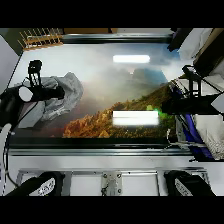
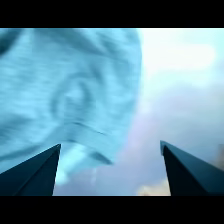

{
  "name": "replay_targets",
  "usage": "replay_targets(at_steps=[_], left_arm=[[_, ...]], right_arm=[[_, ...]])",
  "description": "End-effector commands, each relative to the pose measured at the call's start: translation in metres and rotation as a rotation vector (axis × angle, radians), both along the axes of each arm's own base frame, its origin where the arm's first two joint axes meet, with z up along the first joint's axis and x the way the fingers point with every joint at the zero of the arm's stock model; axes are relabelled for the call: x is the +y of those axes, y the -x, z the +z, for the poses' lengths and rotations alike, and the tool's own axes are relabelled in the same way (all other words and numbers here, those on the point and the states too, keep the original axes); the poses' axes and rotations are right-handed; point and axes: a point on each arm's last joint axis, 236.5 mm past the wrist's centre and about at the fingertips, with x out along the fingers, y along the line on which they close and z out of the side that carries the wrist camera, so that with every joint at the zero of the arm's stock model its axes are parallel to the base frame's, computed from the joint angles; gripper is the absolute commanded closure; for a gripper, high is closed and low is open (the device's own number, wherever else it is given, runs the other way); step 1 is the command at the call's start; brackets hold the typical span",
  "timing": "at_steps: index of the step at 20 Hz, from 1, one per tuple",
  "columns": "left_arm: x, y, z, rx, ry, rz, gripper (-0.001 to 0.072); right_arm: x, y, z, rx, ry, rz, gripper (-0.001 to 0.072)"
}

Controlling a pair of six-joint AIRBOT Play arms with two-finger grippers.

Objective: Fold the clothes and pants, and hang the long-sleeved shirts on hangers.

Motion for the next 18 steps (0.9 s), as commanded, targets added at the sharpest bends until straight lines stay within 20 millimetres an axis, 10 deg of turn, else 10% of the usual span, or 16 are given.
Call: replay_targets(at_steps=[1,8,11,13,18], left_arm=[[0.057,-0.03,-0.054,0.1,-0.093,0.057,-0.0013],[0.066,-0.034,-0.144,0.307,-0.066,0.063,-0.0013],[0.065,-0.024,-0.154,0.368,-0.038,0.106,0.039],[0.064,-0.02,-0.147,0.375,-0.033,0.106,0.07],[-0.011,-0.022,-0.062,0.254,0.058,0.0,0.07]], right_arm=[[0.0,0.0,0.0,0.001,0.0,0.001,0.0683],[0.0,0.0,0.0,0.001,0.0,0.001,0.0683],[0.0,0.0,0.0,0.001,0.0,0.001,0.0683],[0.0,0.0,0.0,0.001,0.0,0.001,0.0683],[-0.007,-0.001,-0.002,-0.007,0.039,0.011,0.0683]])
